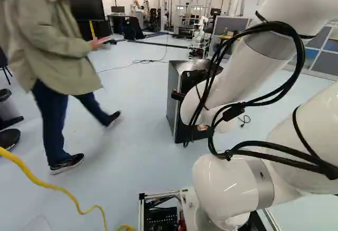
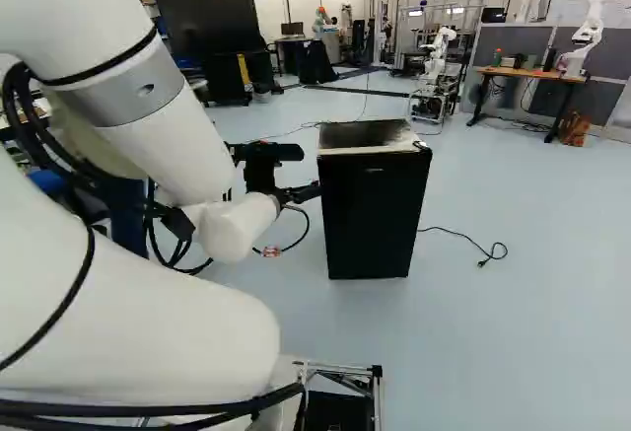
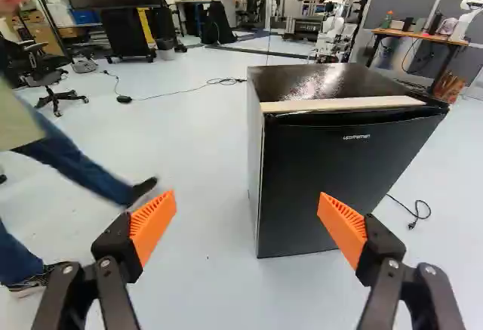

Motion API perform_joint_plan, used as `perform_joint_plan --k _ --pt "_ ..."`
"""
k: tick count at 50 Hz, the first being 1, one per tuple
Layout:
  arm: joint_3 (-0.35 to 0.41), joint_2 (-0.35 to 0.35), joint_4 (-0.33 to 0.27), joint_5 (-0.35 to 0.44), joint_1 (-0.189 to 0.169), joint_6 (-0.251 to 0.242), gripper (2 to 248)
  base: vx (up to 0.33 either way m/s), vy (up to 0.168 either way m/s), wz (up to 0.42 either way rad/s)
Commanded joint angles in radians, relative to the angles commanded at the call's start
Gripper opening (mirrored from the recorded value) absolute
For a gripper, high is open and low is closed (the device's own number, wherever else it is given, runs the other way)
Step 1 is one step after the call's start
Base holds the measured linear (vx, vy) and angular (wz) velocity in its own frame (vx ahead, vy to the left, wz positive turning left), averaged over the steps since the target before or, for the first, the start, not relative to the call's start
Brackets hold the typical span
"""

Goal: Grab a drink from the fridge

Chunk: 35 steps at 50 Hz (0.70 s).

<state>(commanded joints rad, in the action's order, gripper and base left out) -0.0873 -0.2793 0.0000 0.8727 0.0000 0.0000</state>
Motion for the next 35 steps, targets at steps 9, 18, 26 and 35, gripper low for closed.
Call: perform_joint_plan --k 9,18,26,35 --pt "0.0 0.0 0.0 0.0 0.006 0.0 247 -0.002 0.043 -0.01" --pt "0.0 0.0 0.0 0.0 0.016 0.0 247 -0.001 0.005 0.003" --pt "-0.002 0.002 0.0 0.0 0.027 0.0 247 0.0 0.0 0.0" --pt "-0.015 0.018 0.013 0.0 0.048 0.0 247 0.0 0.0 0.0"
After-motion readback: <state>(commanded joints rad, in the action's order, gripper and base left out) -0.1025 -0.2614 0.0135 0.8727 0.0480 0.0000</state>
